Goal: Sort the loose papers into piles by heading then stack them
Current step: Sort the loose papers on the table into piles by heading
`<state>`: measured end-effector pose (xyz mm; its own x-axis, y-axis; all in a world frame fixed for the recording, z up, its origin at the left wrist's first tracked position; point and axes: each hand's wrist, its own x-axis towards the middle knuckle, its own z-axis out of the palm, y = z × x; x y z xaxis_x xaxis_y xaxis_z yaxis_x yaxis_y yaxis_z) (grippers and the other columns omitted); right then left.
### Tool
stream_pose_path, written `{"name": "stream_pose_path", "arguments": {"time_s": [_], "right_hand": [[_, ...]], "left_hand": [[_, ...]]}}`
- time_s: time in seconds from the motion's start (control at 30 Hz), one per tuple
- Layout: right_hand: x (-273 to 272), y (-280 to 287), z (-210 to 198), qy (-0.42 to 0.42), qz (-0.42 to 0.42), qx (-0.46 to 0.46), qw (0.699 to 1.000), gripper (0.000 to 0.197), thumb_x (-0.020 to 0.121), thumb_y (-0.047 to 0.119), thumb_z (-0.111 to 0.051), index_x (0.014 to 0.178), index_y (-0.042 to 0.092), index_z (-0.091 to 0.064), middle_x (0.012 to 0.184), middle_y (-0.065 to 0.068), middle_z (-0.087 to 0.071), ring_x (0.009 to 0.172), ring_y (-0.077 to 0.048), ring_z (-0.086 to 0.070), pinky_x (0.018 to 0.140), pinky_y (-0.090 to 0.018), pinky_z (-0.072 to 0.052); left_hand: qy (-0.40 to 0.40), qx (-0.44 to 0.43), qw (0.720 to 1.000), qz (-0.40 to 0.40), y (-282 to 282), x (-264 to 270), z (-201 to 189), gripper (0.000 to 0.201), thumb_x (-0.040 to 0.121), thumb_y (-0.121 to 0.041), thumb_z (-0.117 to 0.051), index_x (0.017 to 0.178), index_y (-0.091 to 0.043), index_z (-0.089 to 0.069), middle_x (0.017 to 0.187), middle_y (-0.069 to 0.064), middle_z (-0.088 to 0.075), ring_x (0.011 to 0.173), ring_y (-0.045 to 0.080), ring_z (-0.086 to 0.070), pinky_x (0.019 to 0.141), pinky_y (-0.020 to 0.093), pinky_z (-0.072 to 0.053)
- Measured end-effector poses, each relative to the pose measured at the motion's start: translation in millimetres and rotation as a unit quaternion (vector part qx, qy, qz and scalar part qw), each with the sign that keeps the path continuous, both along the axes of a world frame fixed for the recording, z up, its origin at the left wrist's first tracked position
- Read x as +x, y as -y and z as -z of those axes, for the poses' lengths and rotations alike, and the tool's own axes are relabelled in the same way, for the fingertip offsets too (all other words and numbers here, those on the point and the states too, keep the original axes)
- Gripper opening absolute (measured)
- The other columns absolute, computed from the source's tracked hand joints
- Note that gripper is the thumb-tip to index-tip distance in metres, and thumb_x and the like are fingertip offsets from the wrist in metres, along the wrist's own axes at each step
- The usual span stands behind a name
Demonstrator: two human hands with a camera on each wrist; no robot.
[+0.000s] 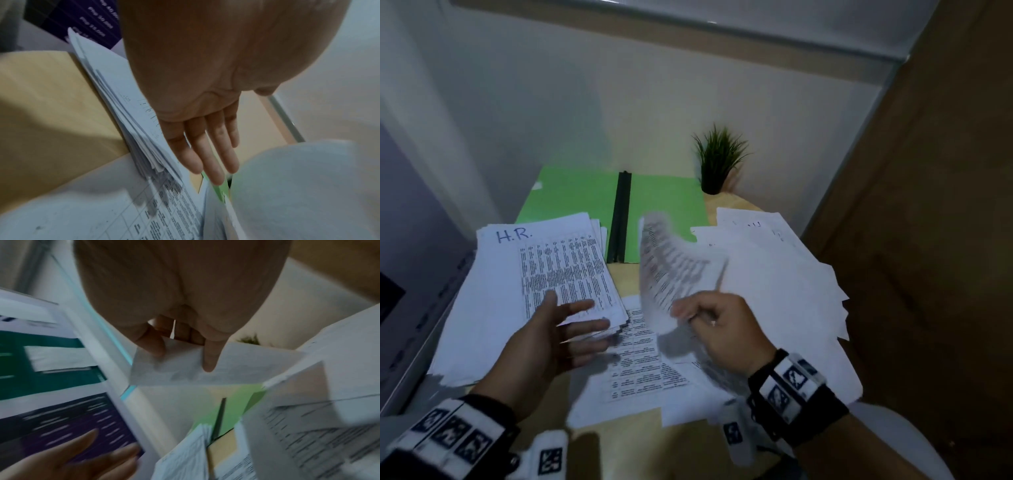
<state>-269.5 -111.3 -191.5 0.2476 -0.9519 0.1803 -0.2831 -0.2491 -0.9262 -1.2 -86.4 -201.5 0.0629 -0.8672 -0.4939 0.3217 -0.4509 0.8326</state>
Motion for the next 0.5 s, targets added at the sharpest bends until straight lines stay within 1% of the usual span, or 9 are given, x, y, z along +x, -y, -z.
{"name": "stream_pose_path", "arguments": {"time_s": [0.03, 0.13, 0.2, 0.27, 0.3, 0.33, 0.4, 0.47, 0.5], "right_hand": [[4, -11, -2, -0.007, -0.038, -0.008, 0.999, 0.023, 0.079, 0.008, -0.053, 0.074, 0.016, -0.074, 0.094, -0.002, -0.079, 0.103, -0.013, -0.073, 0.097, -0.034, -0.057], [8, -31, 0, -0.065, -0.114, -0.007, 0.991, 0.023, 0.075, 0.011, -0.053, 0.068, 0.014, -0.074, 0.091, -0.002, -0.079, 0.094, -0.012, -0.074, 0.089, -0.036, -0.059], [9, -34, 3, -0.103, -0.138, -0.010, 0.985, 0.027, 0.073, 0.019, -0.048, 0.068, 0.013, -0.074, 0.091, -0.003, -0.079, 0.091, -0.012, -0.074, 0.084, -0.034, -0.060], [9, -34, 5, -0.118, -0.157, -0.006, 0.981, 0.032, 0.071, 0.023, -0.045, 0.069, 0.011, -0.074, 0.094, -0.005, -0.079, 0.092, -0.013, -0.074, 0.083, -0.030, -0.059], [8, -33, 6, -0.120, -0.166, -0.001, 0.979, 0.032, 0.072, 0.024, -0.044, 0.070, 0.013, -0.075, 0.095, -0.005, -0.079, 0.094, -0.013, -0.074, 0.085, -0.029, -0.058], [8, -31, 7, -0.118, -0.172, 0.007, 0.978, 0.031, 0.073, 0.023, -0.045, 0.074, 0.015, -0.075, 0.097, -0.005, -0.079, 0.096, -0.013, -0.073, 0.087, -0.028, -0.058], [3, -21, 12, -0.108, -0.149, 0.005, 0.983, 0.026, 0.081, 0.022, -0.051, 0.078, 0.016, -0.076, 0.101, -0.002, -0.078, 0.101, -0.010, -0.071, 0.093, -0.027, -0.055], [-9, -1, 22, -0.120, -0.049, -0.025, 0.991, 0.020, 0.088, 0.020, -0.059, 0.088, 0.014, -0.078, 0.104, 0.001, -0.076, 0.103, -0.007, -0.068, 0.093, -0.022, -0.051], [-19, 13, 29, -0.148, 0.023, -0.030, 0.988, 0.017, 0.089, 0.018, -0.063, 0.096, 0.014, -0.078, 0.108, 0.001, -0.075, 0.103, -0.006, -0.066, 0.092, -0.020, -0.047]], "left_hand": [[-0.018, 0.000, 1.000, -0.015, 1, 2, -2, 0.070, 0.096, -0.071, -0.033, 0.133, -0.018, -0.059, 0.110, 0.017, -0.076, 0.084, 0.038, -0.073, 0.101, 0.061, -0.048], [-0.040, 0.017, 0.999, -0.020, 0, 9, -7, 0.066, 0.092, -0.075, -0.035, 0.132, -0.028, -0.059, 0.099, 0.011, -0.076, 0.073, 0.031, -0.073, 0.072, 0.045, -0.056], [-0.048, 0.018, 0.999, 0.014, -2, 7, -9, 0.057, 0.096, -0.064, -0.042, 0.130, -0.024, -0.064, 0.111, 0.017, -0.075, 0.094, 0.038, -0.072, 0.082, 0.050, -0.055], [0.004, -0.010, 0.998, 0.055, -5, 1, -7, 0.034, 0.100, -0.034, -0.053, 0.127, -0.016, -0.066, 0.117, 0.015, -0.074, 0.110, 0.040, -0.069, 0.093, 0.052, -0.053], [0.064, -0.018, 0.995, 0.072, -6, -1, -1, 0.026, 0.100, -0.018, -0.058, 0.124, -0.013, -0.066, 0.115, 0.014, -0.075, 0.109, 0.040, -0.070, 0.092, 0.051, -0.055], [0.129, -0.012, 0.989, 0.073, -6, -2, 4, 0.024, 0.098, -0.005, -0.059, 0.121, -0.010, -0.066, 0.110, 0.015, -0.076, 0.104, 0.041, -0.071, 0.089, 0.050, -0.057], [0.170, 0.009, 0.984, 0.055, -5, -3, 13, 0.020, 0.097, 0.007, -0.056, 0.113, -0.002, -0.065, 0.095, 0.019, -0.074, 0.083, 0.039, -0.069, 0.074, 0.040, -0.057], [0.183, 0.020, 0.982, 0.035, -2, -4, 14, 0.011, 0.098, 0.007, -0.056, 0.099, 0.000, -0.063, 0.073, 0.015, -0.062, 0.060, 0.022, -0.058, 0.052, 0.027, -0.049], [0.203, 0.022, 0.979, 0.026, -1, -3, 15, 0.012, 0.098, 0.006, -0.057, 0.090, -0.002, -0.062, 0.063, 0.010, -0.057, 0.051, 0.017, -0.053, 0.047, 0.024, -0.044]]}}
